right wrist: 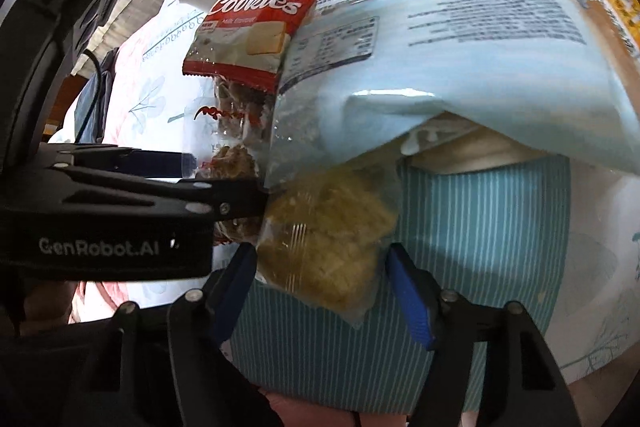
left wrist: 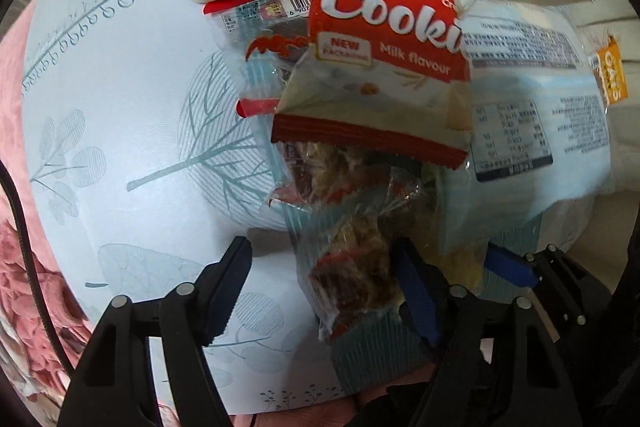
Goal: Organize snacks
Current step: 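Grasp the brown nut bag with left tool while right tool grasps the crumbly snack bag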
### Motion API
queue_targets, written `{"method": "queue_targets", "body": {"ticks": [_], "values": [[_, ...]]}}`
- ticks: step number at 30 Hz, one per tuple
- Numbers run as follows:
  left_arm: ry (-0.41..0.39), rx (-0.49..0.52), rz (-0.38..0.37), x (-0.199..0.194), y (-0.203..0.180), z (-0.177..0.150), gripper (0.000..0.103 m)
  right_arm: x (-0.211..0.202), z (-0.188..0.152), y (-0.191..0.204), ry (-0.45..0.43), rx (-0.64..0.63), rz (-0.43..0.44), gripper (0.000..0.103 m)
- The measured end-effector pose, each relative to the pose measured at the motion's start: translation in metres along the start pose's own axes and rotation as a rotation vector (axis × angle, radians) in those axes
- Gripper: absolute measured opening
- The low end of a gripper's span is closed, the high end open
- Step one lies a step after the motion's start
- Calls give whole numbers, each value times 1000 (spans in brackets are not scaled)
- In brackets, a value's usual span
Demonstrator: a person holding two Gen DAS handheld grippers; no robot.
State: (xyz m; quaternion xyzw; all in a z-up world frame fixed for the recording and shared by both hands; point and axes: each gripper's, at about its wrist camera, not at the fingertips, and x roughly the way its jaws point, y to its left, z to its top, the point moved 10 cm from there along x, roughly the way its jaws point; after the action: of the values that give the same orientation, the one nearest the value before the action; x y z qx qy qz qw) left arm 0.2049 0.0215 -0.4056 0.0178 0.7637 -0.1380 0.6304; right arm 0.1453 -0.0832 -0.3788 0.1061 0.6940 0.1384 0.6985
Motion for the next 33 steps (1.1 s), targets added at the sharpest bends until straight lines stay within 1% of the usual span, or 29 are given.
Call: {"method": "queue_targets", "body": {"ticks": [2,4,5,6,7,8,13,14,15,20,25,29,33], "values": [[0,-9,-41,-1,0,2,60,-1,1,0,7,-8,2,65],[-3,-7,-45,-1,-1,5,56,-1,2,1,14,-13,6,64],[-5,-7,-53,-2,-3,6,49,-2,3,1,16,-15,6,64],[-7,-8,-71,-4,-5,8,39,-4,4,0,18,-15,8,64],[-4,-14,-95,-4,-7,9,36,-5,4,0,19,-15,10,64],[-4,-16,-102,-5,-11,12,32,-5,4,0,20,-14,12,63],[-8,-19,-104,-6,-24,17,32,-12,2,0,13,-11,15,61],[-9,-22,-105,-3,-29,8,32,-14,0,-1,10,-10,15,60],[-9,-25,-105,-4,-28,7,32,-15,-1,-4,8,-9,13,59],[-15,-47,-109,-10,-20,-6,32,-20,-9,-9,8,10,23,58],[-52,-63,-118,-18,-15,-15,32,-32,-15,-10,-17,16,29,56],[-73,-94,-105,-28,-1,-29,32,-38,-23,-5,-32,2,26,55],[-92,-126,-119,-38,12,-46,32,-42,-32,4,-48,-16,23,55]]}}
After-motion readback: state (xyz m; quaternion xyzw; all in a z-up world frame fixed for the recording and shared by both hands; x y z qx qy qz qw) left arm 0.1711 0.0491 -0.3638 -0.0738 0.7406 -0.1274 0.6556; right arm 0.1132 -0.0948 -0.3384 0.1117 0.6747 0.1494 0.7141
